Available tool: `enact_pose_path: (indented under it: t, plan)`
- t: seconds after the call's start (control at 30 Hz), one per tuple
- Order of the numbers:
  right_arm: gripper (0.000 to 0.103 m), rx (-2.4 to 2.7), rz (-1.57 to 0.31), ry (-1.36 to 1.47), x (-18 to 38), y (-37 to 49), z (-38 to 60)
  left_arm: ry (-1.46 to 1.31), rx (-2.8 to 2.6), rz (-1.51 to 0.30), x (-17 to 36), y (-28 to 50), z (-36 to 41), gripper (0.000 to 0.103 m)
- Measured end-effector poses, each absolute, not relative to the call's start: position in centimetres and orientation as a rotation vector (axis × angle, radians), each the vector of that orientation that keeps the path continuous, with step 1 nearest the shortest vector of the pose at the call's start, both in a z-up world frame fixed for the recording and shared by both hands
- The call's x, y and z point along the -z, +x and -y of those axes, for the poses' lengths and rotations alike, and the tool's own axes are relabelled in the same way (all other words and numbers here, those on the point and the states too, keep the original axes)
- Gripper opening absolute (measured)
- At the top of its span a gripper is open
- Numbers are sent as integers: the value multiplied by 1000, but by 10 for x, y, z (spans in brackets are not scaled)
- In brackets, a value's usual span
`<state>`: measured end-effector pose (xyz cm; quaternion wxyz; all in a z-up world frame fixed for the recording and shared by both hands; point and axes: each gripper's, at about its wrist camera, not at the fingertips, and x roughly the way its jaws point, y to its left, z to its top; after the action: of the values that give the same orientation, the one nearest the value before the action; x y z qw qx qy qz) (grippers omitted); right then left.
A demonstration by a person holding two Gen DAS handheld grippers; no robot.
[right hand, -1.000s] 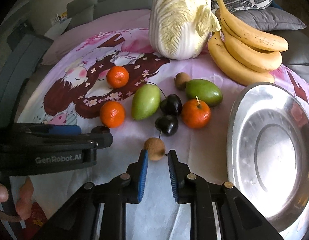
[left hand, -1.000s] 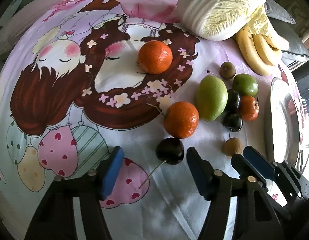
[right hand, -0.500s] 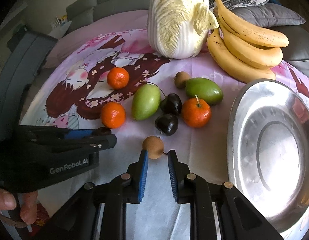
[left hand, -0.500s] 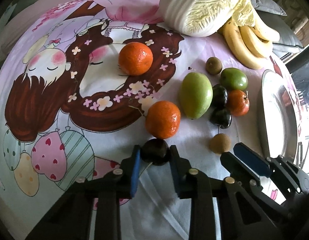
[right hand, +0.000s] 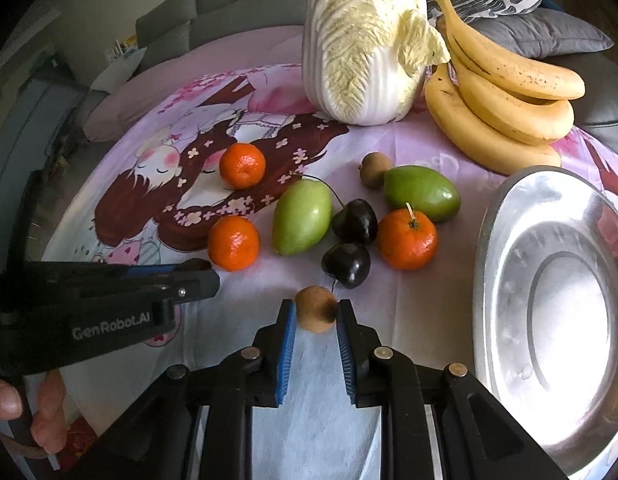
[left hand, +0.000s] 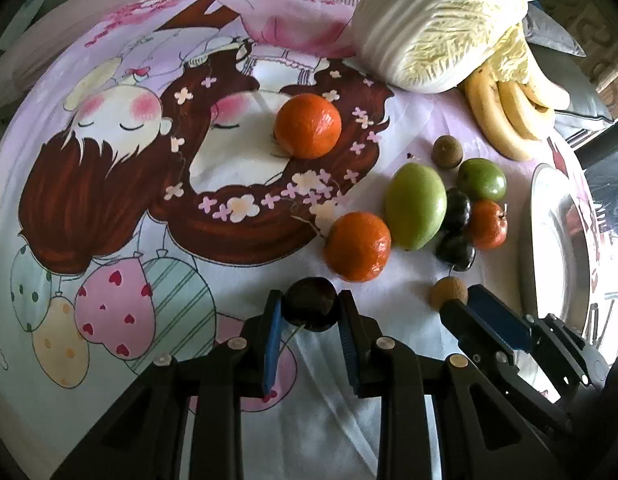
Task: Organize fruits
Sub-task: 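Close the right tool on the small brown fruit while the left tool grasps the dark cherry, then lift the small brown fruit with the right tool while the left tool lifts the cherry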
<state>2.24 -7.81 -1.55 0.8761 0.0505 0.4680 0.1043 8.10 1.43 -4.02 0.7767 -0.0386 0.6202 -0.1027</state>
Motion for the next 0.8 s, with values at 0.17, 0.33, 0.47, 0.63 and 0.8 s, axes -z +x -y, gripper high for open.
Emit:
enact_pose_path:
  t: [0.17, 0.33, 0.47, 0.63, 0.8]
  plan:
    - [29, -222, -976, 87, 19, 26, 73, -73, 221, -1344, 41, 80, -18, 28]
    - [34, -217, -973, 87, 23, 28, 71, -70, 217, -1346, 45, 79, -12, 28]
    - [34, -220, -959, 96, 20, 27, 72, -69, 217, -1348, 45, 79, -12, 28]
    - [34, -245, -918, 71, 12, 24, 67, -84, 211, -1349, 46, 80, -17, 28]
    - [34, -264, -902, 46, 11, 25, 61, -96, 202, -1351, 46, 81, -25, 28]
